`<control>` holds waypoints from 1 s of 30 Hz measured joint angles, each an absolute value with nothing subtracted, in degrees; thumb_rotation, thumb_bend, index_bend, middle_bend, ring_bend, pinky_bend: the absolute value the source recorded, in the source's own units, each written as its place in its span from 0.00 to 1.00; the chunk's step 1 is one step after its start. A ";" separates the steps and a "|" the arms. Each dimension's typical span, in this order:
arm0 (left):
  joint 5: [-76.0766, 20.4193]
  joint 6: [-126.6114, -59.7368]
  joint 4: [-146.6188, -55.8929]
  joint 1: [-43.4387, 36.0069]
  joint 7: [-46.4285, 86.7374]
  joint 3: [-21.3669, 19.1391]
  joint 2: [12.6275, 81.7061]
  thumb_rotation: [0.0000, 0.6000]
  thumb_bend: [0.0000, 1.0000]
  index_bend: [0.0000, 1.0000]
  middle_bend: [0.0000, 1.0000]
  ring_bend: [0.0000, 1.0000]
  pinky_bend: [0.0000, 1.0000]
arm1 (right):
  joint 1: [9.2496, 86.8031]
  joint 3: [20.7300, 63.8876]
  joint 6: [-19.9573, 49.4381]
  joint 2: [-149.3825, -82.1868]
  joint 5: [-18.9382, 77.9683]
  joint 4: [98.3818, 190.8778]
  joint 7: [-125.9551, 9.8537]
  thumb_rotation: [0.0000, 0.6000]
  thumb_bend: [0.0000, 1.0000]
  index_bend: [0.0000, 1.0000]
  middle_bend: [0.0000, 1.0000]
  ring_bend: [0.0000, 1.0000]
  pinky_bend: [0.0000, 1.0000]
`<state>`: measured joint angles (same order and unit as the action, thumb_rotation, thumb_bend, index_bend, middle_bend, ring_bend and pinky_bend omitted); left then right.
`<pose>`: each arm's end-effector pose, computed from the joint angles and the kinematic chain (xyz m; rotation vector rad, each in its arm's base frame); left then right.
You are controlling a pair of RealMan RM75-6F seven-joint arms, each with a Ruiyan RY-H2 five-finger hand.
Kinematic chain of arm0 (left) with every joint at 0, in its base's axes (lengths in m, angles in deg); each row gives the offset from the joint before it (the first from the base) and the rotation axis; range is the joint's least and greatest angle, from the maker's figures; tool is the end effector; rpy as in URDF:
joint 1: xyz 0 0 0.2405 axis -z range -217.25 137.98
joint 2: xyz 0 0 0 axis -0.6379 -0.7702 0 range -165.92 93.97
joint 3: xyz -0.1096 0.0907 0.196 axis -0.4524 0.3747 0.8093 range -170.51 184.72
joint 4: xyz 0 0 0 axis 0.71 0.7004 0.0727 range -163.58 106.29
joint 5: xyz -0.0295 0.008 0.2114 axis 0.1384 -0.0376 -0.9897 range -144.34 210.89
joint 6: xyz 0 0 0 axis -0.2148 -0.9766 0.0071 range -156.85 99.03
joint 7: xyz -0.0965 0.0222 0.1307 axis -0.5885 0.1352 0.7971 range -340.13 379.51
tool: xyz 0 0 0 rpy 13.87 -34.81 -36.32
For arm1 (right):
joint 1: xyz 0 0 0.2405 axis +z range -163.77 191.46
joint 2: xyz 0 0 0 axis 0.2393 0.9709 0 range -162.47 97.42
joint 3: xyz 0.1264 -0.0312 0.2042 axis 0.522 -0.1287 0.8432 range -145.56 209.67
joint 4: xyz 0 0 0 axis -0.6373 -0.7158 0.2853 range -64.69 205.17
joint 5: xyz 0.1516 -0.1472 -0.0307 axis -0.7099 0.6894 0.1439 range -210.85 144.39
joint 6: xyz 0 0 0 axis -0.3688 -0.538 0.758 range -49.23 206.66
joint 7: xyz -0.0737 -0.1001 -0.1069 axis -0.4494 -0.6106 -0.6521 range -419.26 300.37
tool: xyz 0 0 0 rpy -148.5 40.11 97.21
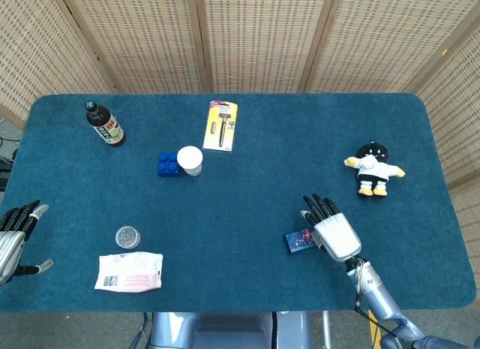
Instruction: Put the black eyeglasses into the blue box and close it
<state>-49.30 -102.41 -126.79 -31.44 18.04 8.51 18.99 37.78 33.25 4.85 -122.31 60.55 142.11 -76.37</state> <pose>-0.3116 0.1958 0.1536 -1.5039 -1.0711 -0.7112 -0.2210 -0.2757 -0.0045 1.8681 -0.5299 0.9156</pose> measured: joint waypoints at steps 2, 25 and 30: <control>-49.30 -102.39 -126.82 -31.43 18.13 8.52 19.01 1.00 0.00 0.00 0.00 0.00 0.00 | 38.15 33.17 6.03 -119.96 60.32 145.31 -75.80 1.00 0.04 0.01 0.00 0.00 0.05; -48.96 -102.02 -126.85 -31.25 18.13 8.45 19.04 1.00 0.00 0.00 0.00 0.00 0.00 | 47.17 30.03 25.65 -110.35 58.38 150.23 -75.30 1.00 0.08 0.19 0.16 0.00 0.00; -49.03 -102.02 -126.75 -31.26 17.95 8.48 18.99 1.00 0.00 0.00 0.00 0.00 0.00 | 47.39 29.71 24.55 -111.52 59.70 148.52 -75.12 1.00 0.15 0.34 0.30 0.00 0.00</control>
